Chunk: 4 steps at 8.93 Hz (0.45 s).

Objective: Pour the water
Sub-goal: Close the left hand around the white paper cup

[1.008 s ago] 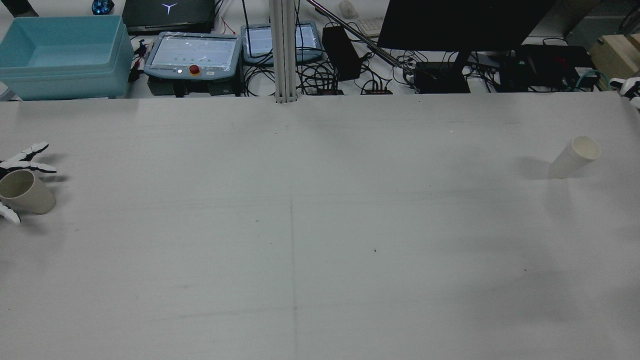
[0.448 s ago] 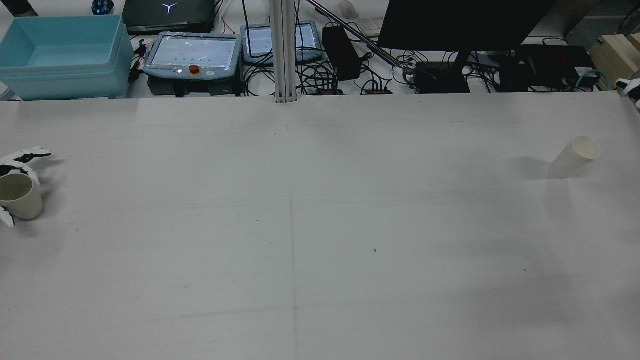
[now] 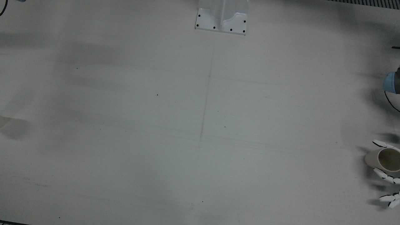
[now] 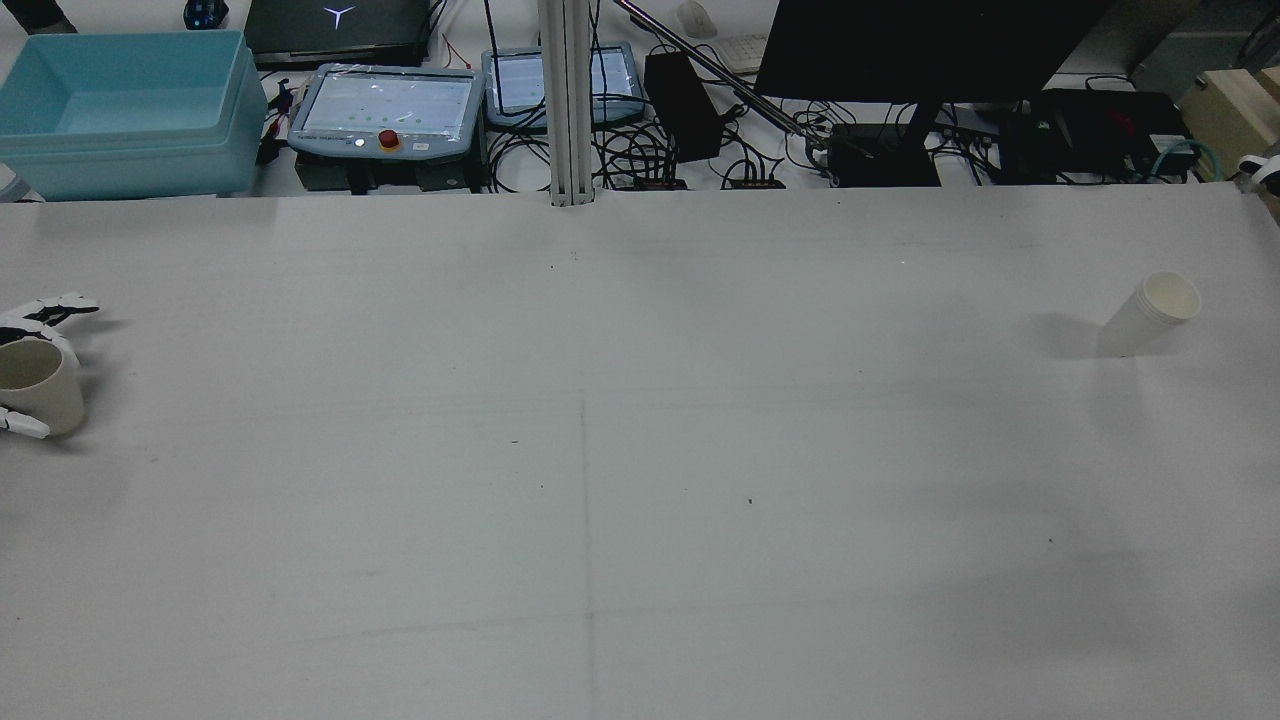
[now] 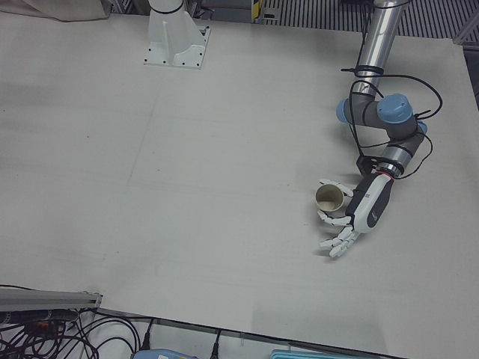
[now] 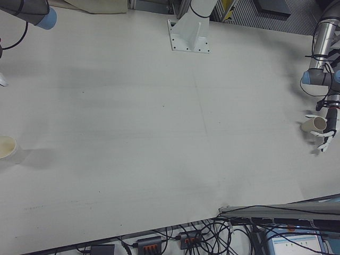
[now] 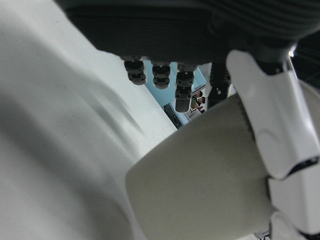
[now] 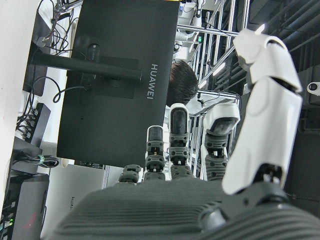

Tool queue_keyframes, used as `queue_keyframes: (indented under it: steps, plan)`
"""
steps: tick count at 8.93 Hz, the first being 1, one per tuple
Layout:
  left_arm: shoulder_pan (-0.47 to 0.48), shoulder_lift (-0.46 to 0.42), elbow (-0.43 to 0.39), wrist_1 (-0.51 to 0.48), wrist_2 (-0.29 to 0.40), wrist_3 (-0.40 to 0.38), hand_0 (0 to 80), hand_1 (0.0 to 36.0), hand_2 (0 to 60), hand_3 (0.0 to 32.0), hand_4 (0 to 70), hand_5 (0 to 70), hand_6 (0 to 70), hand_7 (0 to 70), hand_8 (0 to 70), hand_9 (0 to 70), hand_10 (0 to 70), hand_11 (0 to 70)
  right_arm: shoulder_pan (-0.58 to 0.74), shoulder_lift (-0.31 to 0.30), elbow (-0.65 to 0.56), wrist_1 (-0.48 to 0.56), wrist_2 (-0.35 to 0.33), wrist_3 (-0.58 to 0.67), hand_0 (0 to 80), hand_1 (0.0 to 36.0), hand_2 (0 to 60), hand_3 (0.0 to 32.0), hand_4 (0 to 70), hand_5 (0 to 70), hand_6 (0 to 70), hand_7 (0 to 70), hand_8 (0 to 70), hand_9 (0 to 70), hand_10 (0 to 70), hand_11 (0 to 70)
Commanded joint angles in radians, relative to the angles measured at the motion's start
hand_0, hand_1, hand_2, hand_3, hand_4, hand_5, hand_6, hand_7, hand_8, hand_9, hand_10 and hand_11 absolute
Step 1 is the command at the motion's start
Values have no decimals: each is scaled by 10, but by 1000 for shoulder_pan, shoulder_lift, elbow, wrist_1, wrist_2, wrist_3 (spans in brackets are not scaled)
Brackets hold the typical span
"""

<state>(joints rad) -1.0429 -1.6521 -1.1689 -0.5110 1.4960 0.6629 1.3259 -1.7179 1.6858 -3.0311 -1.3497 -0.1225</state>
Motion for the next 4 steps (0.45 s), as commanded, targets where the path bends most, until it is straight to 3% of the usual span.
queue_keyframes:
  steps: [1, 4]
  plan:
    - [0, 2, 0, 0, -2, -22, 537, 360, 600, 0, 700, 700, 139, 220, 72, 97, 56, 91, 4, -9, 12, 0, 0, 0, 533, 190, 277, 0, 404, 605, 282, 490, 160, 228, 33, 60]
    - [-2, 8, 0, 0, -20, -72, 531, 360, 600, 0, 700, 700, 134, 218, 72, 98, 60, 96, 18, -19, 35, 0, -26, -2, 539, 194, 276, 0, 408, 608, 282, 488, 158, 223, 30, 56]
